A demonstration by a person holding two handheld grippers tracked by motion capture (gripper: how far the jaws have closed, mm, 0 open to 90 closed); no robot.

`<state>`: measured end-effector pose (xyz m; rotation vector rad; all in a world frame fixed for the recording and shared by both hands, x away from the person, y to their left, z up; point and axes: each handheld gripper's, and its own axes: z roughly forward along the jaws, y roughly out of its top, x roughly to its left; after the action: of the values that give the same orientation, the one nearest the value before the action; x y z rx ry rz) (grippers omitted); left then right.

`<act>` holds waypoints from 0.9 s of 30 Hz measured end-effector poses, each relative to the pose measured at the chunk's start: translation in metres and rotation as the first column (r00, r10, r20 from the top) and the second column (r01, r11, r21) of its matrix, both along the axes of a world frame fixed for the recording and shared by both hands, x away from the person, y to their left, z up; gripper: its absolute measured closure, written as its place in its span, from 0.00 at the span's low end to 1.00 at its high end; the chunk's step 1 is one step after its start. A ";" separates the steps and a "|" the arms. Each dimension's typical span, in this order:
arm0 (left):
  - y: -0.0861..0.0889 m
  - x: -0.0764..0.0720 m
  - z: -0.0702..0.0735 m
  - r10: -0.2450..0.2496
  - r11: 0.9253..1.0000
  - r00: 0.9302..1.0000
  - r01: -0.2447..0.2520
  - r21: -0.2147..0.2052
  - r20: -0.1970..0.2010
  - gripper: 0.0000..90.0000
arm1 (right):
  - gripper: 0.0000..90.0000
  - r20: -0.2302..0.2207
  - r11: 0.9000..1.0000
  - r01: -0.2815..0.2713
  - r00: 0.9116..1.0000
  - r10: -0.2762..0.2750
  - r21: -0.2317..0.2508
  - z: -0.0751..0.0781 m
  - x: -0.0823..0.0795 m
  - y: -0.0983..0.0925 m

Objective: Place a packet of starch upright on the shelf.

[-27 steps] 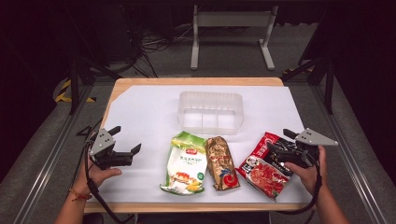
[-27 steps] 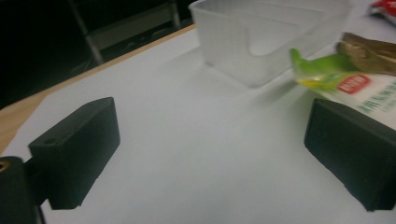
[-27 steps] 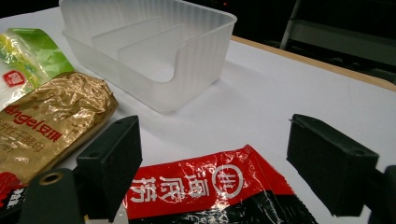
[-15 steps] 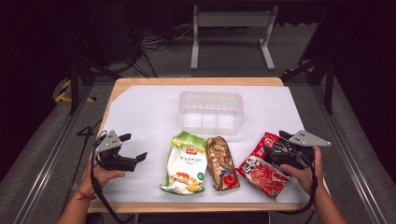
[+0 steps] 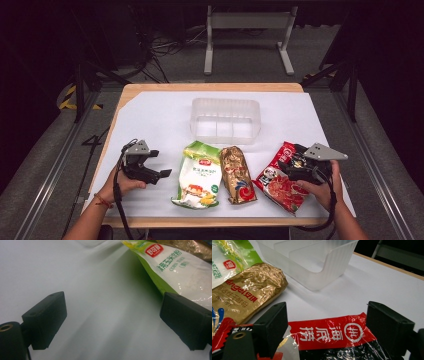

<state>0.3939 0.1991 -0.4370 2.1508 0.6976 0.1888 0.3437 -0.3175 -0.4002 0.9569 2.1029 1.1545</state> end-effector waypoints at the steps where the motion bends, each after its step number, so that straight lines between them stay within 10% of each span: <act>1: -0.002 -0.001 0.001 -0.003 1.000 1.000 0.003 0.007 0.021 0.09 | 0.20 -0.001 1.000 -0.002 1.000 0.002 0.000 0.000 0.000 0.000; 8: -0.021 0.003 0.007 -0.053 0.998 0.998 0.051 0.035 0.045 0.08 | 0.20 0.002 1.000 -0.019 1.000 0.019 -0.023 0.000 -0.002 0.008; 27: -0.063 0.027 -0.004 -0.119 0.992 0.985 0.114 -0.045 -0.126 0.08 | 0.20 -0.011 0.996 -0.037 0.999 0.036 -0.084 -0.005 -0.005 0.018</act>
<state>0.4213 0.1363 -0.4414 2.1741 0.6411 -0.0257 0.3390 -0.2996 -0.4054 0.8909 2.1667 1.0721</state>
